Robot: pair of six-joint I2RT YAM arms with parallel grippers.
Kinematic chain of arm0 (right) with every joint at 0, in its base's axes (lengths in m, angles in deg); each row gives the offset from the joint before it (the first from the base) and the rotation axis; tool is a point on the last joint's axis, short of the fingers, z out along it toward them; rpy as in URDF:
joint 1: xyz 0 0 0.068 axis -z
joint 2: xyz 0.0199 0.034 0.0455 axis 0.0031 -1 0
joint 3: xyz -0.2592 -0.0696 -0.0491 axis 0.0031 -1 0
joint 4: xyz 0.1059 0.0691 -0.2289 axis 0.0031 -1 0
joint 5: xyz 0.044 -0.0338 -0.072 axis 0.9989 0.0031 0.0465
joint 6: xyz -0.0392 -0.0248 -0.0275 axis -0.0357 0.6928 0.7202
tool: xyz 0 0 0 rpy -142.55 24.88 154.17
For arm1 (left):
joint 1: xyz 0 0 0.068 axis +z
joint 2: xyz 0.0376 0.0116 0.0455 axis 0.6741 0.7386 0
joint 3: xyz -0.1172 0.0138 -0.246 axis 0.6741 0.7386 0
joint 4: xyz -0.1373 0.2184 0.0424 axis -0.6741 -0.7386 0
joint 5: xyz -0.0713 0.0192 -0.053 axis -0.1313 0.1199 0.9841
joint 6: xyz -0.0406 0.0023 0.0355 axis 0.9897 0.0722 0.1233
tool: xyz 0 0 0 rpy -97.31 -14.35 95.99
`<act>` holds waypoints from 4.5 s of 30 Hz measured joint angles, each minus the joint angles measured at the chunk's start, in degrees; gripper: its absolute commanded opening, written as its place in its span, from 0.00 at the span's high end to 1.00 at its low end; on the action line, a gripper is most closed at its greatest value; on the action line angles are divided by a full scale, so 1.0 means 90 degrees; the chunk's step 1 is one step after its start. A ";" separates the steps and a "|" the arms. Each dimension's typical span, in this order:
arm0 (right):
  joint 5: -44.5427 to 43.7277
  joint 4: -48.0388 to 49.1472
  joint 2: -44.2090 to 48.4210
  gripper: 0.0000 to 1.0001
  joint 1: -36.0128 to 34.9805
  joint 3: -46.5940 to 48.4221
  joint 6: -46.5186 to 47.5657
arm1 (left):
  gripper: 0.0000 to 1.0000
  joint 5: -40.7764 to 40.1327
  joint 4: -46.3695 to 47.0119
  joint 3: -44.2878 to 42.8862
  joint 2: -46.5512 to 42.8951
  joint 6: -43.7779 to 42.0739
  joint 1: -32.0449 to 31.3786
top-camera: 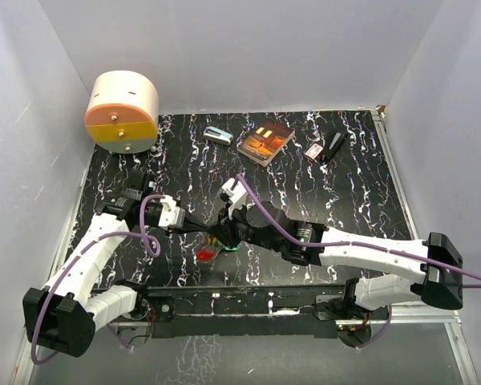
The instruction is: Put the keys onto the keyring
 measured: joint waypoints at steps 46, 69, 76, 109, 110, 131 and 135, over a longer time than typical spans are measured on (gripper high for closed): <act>-0.0748 -0.0010 0.0627 0.92 -0.0024 -0.0668 -0.0721 | 1.00 0.0750 0.1299 0.0005 -0.0019 0.2356 -0.0051; -0.0330 0.0665 0.0561 0.87 -0.0051 -0.0964 -0.0491 | 1.00 0.1022 0.1003 0.0053 -0.0141 0.2084 -0.0041; -0.0321 0.0600 0.1090 0.71 -0.0051 -0.1248 -0.0391 | 1.00 0.1134 0.0974 0.0056 -0.0153 0.2016 -0.0039; 0.0126 0.0296 0.0680 0.71 -0.0049 -0.0651 0.0158 | 1.00 0.1100 0.0901 0.0151 -0.0017 0.1933 -0.0015; 0.0124 0.0289 0.0680 0.71 -0.0049 -0.0651 0.0148 | 1.00 0.1100 0.0935 0.0165 -0.0017 0.1965 -0.0015; 0.0126 0.0121 0.0763 0.67 -0.0051 -0.0651 -0.0131 | 1.00 0.1054 0.1311 0.0233 -0.0017 0.2244 -0.0015; 0.0117 0.0126 0.0758 0.67 -0.0051 -0.0648 -0.0131 | 1.00 0.1056 0.1314 0.0233 -0.0017 0.2256 -0.0015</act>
